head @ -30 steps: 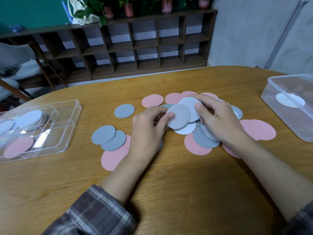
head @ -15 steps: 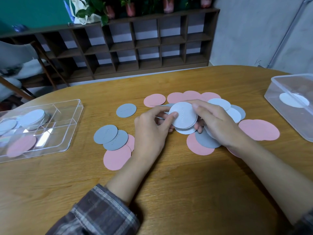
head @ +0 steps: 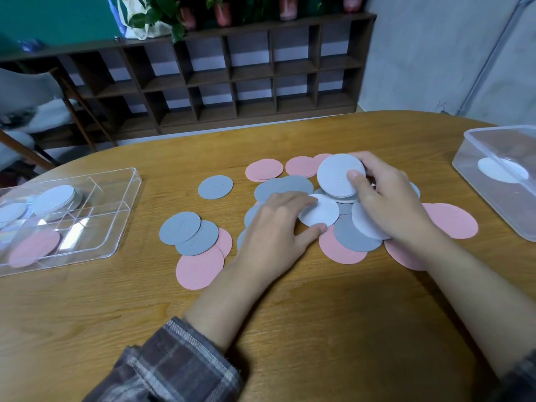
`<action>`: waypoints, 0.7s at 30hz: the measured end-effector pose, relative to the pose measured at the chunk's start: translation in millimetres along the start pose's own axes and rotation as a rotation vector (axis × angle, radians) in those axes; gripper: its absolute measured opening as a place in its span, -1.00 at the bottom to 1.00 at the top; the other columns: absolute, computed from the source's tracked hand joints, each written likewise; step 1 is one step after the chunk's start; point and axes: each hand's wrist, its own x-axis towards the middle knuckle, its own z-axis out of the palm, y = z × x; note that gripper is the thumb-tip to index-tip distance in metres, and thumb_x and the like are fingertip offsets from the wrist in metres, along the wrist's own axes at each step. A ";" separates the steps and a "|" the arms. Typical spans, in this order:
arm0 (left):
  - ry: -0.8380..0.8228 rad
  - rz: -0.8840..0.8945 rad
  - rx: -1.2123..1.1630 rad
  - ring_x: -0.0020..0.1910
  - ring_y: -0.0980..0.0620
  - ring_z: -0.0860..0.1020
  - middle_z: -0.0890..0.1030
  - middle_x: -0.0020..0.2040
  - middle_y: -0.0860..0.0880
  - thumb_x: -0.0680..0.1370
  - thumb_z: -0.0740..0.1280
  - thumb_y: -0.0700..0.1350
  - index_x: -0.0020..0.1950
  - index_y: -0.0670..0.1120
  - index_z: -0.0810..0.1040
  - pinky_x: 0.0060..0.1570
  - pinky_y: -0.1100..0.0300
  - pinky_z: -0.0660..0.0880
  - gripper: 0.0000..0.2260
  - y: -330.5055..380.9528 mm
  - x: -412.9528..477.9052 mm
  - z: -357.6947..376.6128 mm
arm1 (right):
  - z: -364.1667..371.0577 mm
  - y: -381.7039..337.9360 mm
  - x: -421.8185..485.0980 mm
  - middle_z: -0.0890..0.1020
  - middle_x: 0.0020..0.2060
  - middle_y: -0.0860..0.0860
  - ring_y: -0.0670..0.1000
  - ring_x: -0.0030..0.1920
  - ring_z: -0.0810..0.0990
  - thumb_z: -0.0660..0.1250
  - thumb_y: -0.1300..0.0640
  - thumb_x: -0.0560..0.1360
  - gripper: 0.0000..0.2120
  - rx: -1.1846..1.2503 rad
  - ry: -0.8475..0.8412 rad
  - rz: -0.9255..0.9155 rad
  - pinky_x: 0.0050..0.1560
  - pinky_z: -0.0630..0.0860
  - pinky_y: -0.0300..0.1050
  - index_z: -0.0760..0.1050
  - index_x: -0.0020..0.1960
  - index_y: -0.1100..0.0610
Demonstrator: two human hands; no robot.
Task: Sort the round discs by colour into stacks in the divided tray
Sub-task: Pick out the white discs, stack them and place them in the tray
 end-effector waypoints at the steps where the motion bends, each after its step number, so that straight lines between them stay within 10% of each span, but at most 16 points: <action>1: -0.026 0.009 0.014 0.32 0.02 0.50 0.63 0.30 0.10 0.56 0.47 0.11 0.36 0.00 0.61 0.28 0.14 0.41 -0.60 0.3 -0.2 0.0 | -0.2 1.1 0.4 0.63 0.12 -0.01 0.05 0.11 0.56 0.17 0.11 0.69 -0.75 -0.001 0.002 0.009 0.10 0.49 0.06 0.52 0.31 -0.05; 21: 0.214 0.125 0.131 -0.22 -0.08 0.53 0.62 -0.23 0.02 0.72 0.15 0.05 0.01 -0.06 0.61 -0.30 -0.06 0.50 -0.70 -1.0 2.4 -8.8 | 3.2 -7.2 -6.1 0.63 0.05 -0.08 0.00 0.02 0.57 0.16 0.09 0.70 -0.72 -0.009 -0.099 -0.037 0.05 0.53 0.10 0.50 0.31 -0.17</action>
